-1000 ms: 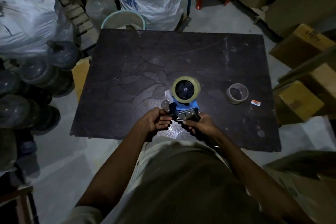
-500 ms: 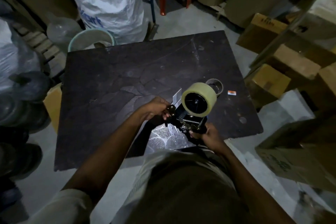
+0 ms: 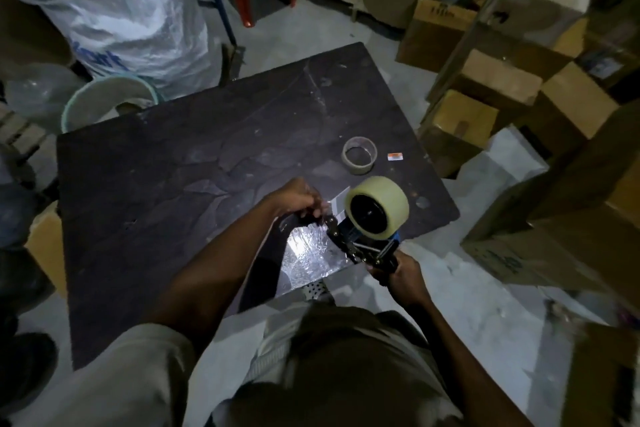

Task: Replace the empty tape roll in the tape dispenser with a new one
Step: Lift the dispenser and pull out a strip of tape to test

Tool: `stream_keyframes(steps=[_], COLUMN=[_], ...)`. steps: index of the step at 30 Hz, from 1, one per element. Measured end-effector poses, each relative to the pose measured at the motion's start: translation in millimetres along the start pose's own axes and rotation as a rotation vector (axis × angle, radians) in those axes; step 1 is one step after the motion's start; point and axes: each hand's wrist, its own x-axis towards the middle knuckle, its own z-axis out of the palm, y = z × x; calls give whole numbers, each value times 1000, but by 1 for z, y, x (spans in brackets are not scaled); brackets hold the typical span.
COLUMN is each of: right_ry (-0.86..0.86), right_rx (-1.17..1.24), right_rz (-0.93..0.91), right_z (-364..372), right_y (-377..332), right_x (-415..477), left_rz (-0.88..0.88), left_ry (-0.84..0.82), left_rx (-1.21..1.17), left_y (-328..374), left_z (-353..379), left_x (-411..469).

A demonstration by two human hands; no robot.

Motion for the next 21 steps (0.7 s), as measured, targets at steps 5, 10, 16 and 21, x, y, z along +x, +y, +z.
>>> stream_keyframes(steps=[5, 10, 16, 21], right_ry=[103, 205, 219, 179], right_rx=[-87, -151, -220, -223], right_rz=[-37, -188, -219, -81], right_z=[-3, 5, 17, 26], right_y=[31, 43, 30, -2], right_x=[-4, -7, 17, 39], left_rz=[106, 192, 137, 120], left_ry=[-13, 41, 90, 164], left_rx=[197, 439, 497, 445], left_y=[24, 25, 28, 26], left_z=[26, 45, 25, 6], left_x=[14, 29, 44, 52])
